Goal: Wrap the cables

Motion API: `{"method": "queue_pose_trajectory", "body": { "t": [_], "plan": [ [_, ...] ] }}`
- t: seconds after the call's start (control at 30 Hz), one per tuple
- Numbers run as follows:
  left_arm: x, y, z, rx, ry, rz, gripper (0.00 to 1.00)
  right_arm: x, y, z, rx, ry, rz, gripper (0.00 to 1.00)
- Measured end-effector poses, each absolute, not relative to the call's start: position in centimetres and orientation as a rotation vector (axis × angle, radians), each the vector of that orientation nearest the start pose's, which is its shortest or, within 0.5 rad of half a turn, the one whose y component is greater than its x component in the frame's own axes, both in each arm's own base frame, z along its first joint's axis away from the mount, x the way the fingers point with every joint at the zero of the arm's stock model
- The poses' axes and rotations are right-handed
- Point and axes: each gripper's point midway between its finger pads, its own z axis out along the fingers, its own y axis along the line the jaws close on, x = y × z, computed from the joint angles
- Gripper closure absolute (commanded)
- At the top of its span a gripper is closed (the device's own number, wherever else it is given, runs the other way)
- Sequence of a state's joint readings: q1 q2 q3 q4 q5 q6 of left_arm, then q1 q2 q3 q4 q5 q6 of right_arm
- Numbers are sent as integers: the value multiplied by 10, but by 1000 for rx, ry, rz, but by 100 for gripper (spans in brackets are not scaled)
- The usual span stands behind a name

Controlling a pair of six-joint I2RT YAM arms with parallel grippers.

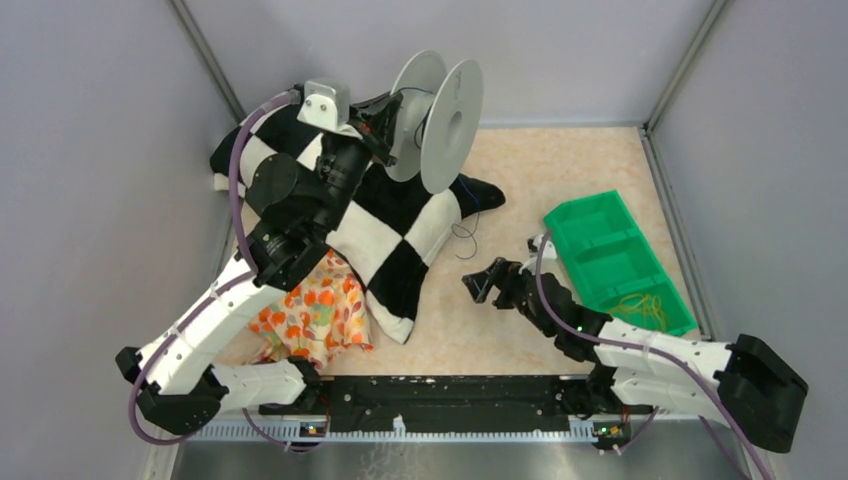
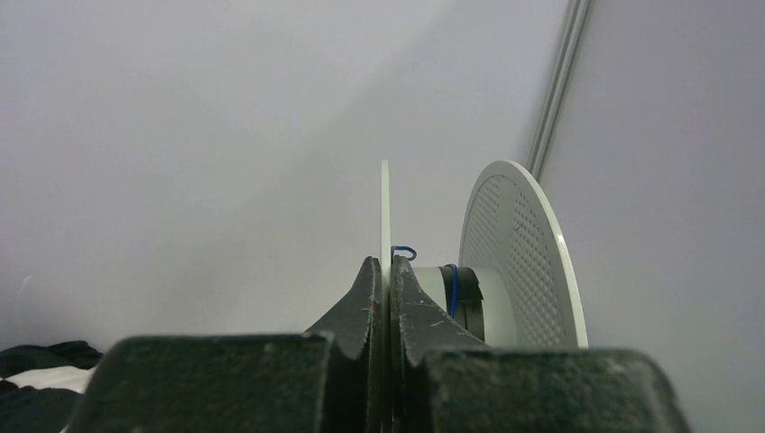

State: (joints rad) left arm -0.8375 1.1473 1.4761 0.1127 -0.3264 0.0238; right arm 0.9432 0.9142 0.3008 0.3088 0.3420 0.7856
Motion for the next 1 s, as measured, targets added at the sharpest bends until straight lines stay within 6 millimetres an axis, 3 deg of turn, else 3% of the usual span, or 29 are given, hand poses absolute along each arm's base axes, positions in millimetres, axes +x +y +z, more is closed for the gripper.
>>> {"method": "queue_pose_trajectory", "body": {
  "t": [0.23, 0.37, 0.67, 1.0],
  "plan": [
    [277, -227, 563, 222, 1138, -549, 100, 234, 246, 115, 302, 1964, 909, 10],
    [269, -223, 582, 218, 1099, -572, 100, 248, 244, 112, 360, 1933, 928, 10],
    [252, -210, 605, 206, 1040, -605, 100, 265, 257, 71, 326, 2001, 897, 11],
    [245, -205, 610, 207, 1025, -613, 100, 303, 288, 89, 287, 1917, 1004, 14]
  ]
}}
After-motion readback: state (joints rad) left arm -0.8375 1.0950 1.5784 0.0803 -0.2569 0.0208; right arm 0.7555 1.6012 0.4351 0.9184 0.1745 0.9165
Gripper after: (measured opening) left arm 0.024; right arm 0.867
